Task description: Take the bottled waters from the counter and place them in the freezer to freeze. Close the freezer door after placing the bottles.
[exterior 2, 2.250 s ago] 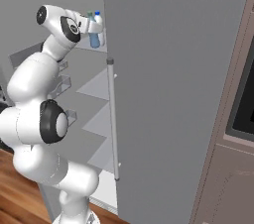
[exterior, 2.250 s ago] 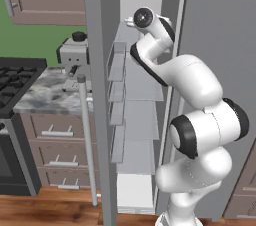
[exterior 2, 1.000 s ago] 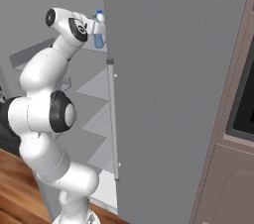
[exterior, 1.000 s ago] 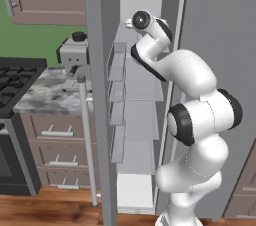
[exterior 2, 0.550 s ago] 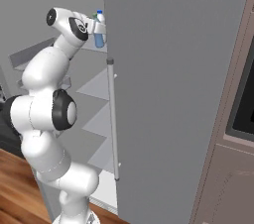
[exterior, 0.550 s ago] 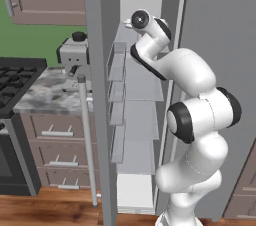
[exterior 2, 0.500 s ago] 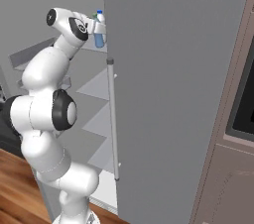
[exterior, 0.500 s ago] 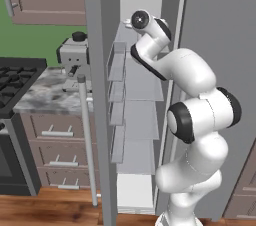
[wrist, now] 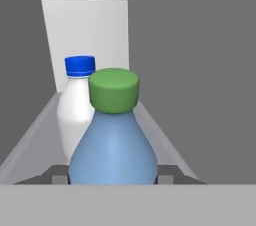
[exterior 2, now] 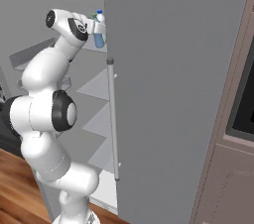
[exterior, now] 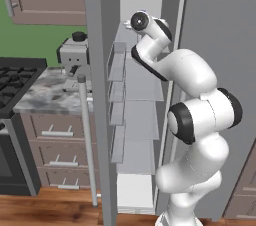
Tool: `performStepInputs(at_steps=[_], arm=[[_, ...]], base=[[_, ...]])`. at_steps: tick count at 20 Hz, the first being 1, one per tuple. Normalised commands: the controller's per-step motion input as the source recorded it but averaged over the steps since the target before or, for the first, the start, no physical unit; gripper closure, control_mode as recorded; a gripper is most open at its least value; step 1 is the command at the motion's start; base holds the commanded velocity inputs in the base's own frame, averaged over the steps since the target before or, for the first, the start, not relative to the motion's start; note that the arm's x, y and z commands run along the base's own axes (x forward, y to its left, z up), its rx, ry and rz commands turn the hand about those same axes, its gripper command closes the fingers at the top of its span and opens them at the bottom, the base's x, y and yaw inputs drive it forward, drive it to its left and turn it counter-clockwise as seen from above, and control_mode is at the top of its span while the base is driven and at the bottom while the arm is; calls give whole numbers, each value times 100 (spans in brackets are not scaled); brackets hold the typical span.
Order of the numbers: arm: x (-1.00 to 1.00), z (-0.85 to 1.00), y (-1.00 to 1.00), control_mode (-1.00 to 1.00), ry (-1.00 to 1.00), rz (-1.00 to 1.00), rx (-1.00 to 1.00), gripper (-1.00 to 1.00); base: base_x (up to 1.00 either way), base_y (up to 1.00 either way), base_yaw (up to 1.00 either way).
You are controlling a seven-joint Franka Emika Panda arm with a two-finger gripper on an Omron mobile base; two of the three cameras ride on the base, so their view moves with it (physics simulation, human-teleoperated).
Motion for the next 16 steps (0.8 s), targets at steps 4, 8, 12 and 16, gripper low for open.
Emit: performStepInputs(at_steps=[4, 8, 12, 16], arm=[[0, 0, 0, -100, 3, 0, 0, 100], [0, 0, 0, -100, 6, 0, 0, -100], [0, 0, 0, -100, 4, 0, 0, -100], [0, 0, 0, -100, 2, 0, 0, -100]], base=[[0, 0, 0], [0, 0, 0], [0, 0, 0], [0, 0, 0]])
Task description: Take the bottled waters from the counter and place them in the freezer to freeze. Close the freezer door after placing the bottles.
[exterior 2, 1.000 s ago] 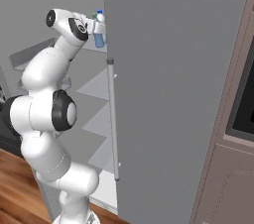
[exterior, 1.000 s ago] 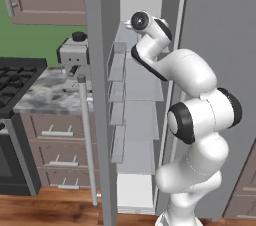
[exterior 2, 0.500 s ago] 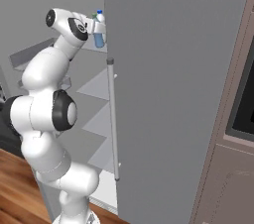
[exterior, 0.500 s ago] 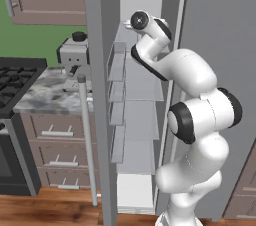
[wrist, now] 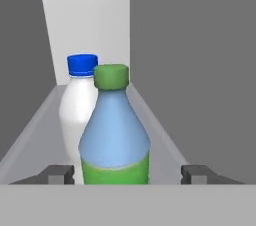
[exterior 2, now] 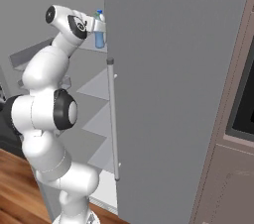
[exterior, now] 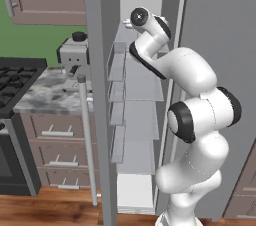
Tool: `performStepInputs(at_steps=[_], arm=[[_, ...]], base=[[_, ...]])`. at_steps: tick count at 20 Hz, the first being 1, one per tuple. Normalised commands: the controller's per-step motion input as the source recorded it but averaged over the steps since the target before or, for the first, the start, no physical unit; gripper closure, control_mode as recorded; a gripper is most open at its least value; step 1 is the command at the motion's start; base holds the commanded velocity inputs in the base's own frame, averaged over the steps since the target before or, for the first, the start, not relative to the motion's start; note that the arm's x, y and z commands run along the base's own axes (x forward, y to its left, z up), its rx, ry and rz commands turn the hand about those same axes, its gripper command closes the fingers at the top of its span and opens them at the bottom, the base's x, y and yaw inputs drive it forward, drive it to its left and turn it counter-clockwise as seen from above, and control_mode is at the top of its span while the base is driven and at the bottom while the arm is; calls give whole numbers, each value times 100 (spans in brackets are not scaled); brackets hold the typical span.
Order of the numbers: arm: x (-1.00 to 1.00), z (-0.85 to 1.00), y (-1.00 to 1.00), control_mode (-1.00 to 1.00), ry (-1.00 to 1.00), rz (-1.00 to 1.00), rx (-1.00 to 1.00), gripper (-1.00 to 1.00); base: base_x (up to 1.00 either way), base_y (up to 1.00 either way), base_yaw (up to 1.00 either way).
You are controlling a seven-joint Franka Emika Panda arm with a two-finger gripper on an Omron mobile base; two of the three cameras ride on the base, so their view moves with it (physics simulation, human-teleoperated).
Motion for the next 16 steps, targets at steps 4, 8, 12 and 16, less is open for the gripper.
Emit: performStepInputs(at_steps=[4, 8, 12, 16], arm=[[0, 0, 0, -100, 0, 0, 0, -100], [-1, 0, 0, -100, 0, 0, 0, -100], [-28, 2, 1, -100, 0, 0, 0, -100], [-57, 1, 11, -100, 0, 0, 0, -100]], base=[[0, 0, 0], [0, 0, 0], [0, 0, 0], [0, 0, 0]])
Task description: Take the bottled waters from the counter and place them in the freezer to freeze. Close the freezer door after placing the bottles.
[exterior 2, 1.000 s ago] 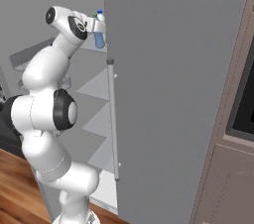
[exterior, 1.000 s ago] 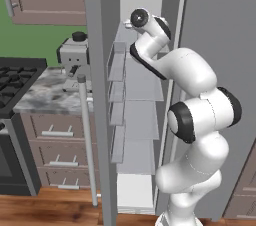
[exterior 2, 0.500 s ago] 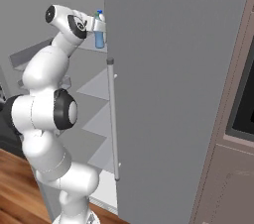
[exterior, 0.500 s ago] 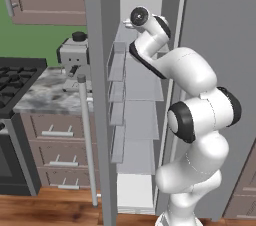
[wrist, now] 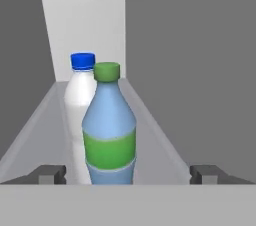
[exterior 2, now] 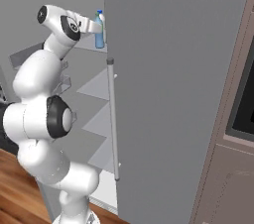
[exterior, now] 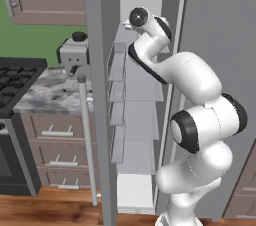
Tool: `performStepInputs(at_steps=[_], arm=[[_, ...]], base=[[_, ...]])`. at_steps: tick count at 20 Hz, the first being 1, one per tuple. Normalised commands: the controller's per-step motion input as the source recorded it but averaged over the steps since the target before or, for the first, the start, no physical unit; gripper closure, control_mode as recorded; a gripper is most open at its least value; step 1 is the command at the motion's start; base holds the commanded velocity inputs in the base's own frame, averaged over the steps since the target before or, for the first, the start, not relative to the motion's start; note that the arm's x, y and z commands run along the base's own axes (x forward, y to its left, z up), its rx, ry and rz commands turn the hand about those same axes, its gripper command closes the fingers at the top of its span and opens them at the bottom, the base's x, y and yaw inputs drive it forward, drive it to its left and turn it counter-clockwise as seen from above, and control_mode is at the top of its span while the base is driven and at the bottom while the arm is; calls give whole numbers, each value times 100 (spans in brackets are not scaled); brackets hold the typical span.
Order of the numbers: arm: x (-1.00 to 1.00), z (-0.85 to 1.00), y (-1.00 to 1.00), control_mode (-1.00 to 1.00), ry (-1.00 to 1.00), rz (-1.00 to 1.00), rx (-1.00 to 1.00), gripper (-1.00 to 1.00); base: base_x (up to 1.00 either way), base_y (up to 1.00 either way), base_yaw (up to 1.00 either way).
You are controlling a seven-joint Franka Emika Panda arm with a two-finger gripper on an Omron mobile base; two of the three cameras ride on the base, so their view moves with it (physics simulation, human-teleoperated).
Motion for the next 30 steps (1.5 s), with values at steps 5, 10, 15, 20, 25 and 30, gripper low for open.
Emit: performStepInputs(at_steps=[5, 10, 15, 20, 25, 30], arm=[[-90, 18, 3, -100, -4, 0, 1, -100], [-100, 40, 0, -100, -3, 1, 11, -100], [-100, 27, 0, -100, 9, 2, 11, -100], [-100, -3, -1, -100, 19, 6, 0, -100], [-75, -23, -15, -100, 23, 14, 0, -100], [-30, -23, -23, -100, 33, 15, 0, -100]], base=[[0, 0, 0], [0, 0, 0], [0, 0, 0], [0, 0, 0], [0, 0, 0], [0, 0, 0]])
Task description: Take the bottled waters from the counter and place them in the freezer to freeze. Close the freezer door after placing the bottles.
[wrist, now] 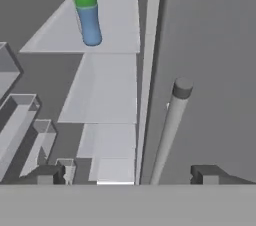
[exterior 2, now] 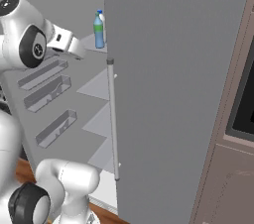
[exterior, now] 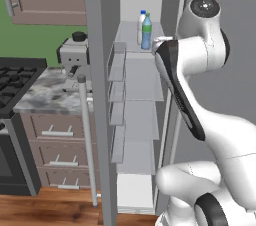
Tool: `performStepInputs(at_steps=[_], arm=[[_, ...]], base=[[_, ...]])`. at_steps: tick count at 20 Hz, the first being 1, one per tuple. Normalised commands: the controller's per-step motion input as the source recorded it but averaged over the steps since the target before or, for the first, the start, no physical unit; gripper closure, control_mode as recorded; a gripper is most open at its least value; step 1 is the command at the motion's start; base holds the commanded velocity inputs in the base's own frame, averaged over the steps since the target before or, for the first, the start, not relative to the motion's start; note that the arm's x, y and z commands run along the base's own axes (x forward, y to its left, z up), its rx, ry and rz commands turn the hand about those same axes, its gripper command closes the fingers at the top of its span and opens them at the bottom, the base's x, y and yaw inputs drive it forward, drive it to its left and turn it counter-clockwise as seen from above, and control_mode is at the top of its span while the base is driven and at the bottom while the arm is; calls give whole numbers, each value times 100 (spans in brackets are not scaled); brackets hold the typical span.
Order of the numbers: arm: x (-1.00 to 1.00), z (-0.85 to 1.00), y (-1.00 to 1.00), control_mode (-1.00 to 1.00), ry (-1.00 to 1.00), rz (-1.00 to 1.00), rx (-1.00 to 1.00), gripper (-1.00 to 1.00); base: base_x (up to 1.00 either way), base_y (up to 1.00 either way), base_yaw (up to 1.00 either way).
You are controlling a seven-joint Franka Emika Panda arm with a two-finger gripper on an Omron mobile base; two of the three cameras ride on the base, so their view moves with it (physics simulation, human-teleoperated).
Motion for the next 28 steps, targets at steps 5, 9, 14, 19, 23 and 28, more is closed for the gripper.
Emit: performStepInputs(at_steps=[5, 9, 14, 19, 23, 28], arm=[[-19, -34, -27, -100, 27, 12, 0, -100], [-48, -30, -28, -100, 3, 11, 10, -100], [-51, -10, -3, -100, 6, 5, 6, -100], [-46, -13, 0, -100, 16, 0, -4, -100], [-29, -43, -1, -100, 19, 0, -3, -100], [-17, -66, 0, -100, 12, 0, 0, -100]], base=[[0, 0, 0], [0, 0, 0], [0, 0, 0], [0, 0, 0], [0, 0, 0], [0, 0, 0]])
